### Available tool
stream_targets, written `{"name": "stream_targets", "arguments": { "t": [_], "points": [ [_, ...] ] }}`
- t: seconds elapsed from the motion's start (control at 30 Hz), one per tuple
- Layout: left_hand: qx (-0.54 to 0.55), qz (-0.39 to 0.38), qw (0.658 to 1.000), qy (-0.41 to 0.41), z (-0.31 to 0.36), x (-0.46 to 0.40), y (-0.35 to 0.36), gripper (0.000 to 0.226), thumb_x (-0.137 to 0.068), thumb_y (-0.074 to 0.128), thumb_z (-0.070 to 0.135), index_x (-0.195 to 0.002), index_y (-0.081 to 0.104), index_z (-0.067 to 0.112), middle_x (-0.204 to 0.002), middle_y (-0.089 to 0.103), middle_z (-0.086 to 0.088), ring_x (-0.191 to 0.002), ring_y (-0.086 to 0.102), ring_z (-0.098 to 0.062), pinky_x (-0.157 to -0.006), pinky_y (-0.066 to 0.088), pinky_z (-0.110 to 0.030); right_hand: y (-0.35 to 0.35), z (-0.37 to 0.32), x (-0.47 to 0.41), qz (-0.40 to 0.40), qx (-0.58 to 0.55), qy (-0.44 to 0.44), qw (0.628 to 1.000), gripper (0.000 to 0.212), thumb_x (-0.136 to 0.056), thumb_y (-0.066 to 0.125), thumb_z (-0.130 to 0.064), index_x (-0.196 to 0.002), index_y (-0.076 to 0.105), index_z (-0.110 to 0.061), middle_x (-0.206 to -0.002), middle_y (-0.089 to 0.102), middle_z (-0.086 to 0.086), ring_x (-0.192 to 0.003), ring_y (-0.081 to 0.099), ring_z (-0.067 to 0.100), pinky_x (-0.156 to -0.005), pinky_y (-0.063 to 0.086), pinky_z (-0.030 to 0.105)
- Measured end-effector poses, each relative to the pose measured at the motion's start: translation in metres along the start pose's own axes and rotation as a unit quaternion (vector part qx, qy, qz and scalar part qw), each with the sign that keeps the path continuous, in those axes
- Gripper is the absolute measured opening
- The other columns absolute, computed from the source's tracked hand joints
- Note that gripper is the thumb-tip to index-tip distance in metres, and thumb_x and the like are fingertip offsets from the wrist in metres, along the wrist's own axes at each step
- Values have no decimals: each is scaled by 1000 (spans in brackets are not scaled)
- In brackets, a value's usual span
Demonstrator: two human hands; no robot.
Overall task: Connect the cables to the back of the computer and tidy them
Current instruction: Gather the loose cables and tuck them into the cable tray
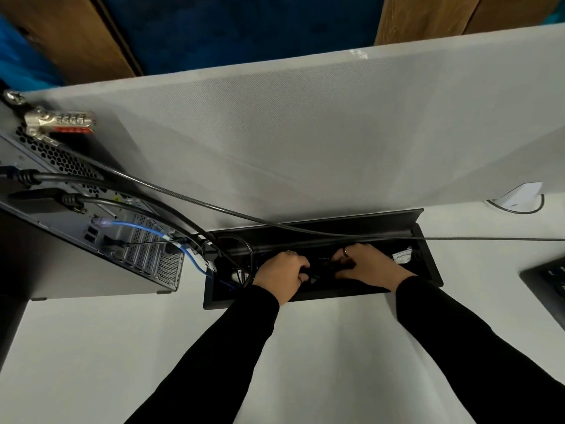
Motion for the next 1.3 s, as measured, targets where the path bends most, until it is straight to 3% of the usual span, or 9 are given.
{"name": "stream_targets", "arguments": {
  "t": [0.1,0.2,0.3,0.37,0.77,0.93,1.07,1.17,1.3],
  "points": [
    [-69,46,996,10,4,17,7,36,-97,36,34,-120,60,18,-125,59,1,-111,58,-18,-87,48,-29,2,8,16,94,3,21,995,31,-86,64,-21,-116,62,-15,-110,68,5,-103,63,18,-90,47,24],
    [-160,44,986,-28,8,31,10,53,-85,29,44,-88,76,19,-98,73,1,-84,70,-12,-70,54,-20,7,8,23,129,28,28,991,34,-87,62,-22,-120,59,-15,-110,68,8,-100,64,22,-88,50,28],
    [-145,21,987,-64,10,28,17,60,-95,26,45,-130,51,2,-140,45,-22,-125,50,-32,-102,41,-34,11,7,13,92,2,43,995,32,-84,66,-16,-116,61,-13,-109,68,9,-103,63,22,-92,49,32],
    [-148,-34,983,-101,10,26,21,63,-98,21,46,-144,25,4,-152,23,-20,-137,29,-33,-112,25,-38,10,7,5,66,-34,57,996,33,-80,70,-10,-112,62,-11,-107,68,10,-103,63,20,-95,48,32],
    [-164,-83,976,-113,8,4,28,53,-98,13,38,-138,35,11,-130,52,-18,-119,48,-36,-105,29,-47,7,10,-14,28,105,88,990,20,-78,67,-16,-98,64,-18,-106,65,6,-96,63,25,-85,53,35],
    [-184,-19,980,-69,11,4,17,52,-99,12,37,-130,46,12,-118,61,-11,-108,57,-30,-108,26,-44,7,14,-13,36,85,91,992,26,-79,66,-15,-104,64,-19,-109,64,6,-98,62,24,-85,51,32],
    [-202,-1,977,-71,8,19,10,85,-85,-4,61,-137,38,9,-144,40,-13,-132,37,-29,-114,17,-42,1,15,-1,98,47,68,992,27,-79,68,-14,-105,64,-19,-104,67,6,-96,63,22,-86,52,32],
    [-205,-51,976,-53,4,24,11,83,-89,14,66,-146,19,5,-156,18,-12,-143,17,-25,-118,8,-40,4,6,14,97,2,31,995,29,-84,65,-22,-112,61,-15,-103,71,6,-96,66,19,-88,52,34],
    [-222,-91,970,-45,7,28,7,93,-85,19,71,-146,13,2,-155,16,-15,-144,14,-25,-117,9,-38,11,-3,33,106,125,4,986,32,-97,39,-39,-118,54,-22,-98,69,7,-91,66,24,-69,47,29]
  ]
}}
Point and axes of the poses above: each hand's wrist, its own x-axis away from the middle knuckle, its own y-axis out of the palm, z = x × y, the point moved 3 cm from there along -x, towards the middle knuckle
